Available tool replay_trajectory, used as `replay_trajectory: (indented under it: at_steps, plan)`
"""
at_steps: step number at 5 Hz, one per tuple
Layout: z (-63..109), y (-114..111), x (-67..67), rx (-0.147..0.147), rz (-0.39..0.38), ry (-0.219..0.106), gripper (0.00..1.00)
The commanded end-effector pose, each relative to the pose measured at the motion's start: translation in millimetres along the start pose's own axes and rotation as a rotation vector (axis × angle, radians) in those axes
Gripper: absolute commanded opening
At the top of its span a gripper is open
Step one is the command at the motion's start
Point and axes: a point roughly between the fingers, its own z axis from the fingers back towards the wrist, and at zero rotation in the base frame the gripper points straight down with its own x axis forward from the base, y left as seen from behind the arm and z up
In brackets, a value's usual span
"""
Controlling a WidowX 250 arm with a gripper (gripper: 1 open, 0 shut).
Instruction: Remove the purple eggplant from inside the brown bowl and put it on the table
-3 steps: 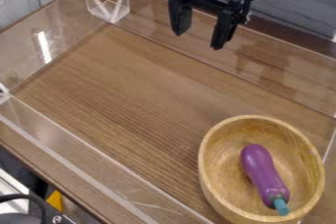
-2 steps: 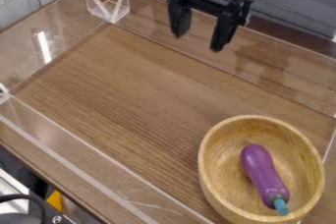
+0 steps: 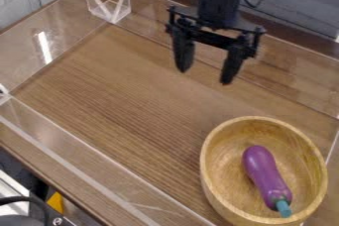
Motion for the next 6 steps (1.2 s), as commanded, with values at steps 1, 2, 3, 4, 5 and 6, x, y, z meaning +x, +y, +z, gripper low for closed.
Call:
replay_trajectory:
  at_steps: [1, 2, 3, 4, 5, 6]
  plan:
    - [13.5, -27.6, -10.6, -0.034, 0.030, -0.051, 1.00]
    - [8.0, -57.1, -20.5, -0.054, 0.054, -0.054, 1.00]
    - [1.8, -77.0, -31.3, -0.073, 0.079, -0.064, 1.00]
    - [-5.8, -83.4, -37.4, -0.095, 0.099, -0.060, 1.00]
    - [-13.4, -90.3, -44.1, -0.117, 0.117, -0.061, 1.00]
    - [-20.5, -97.1, -48.2, -0.138, 0.127, -0.067, 1.00]
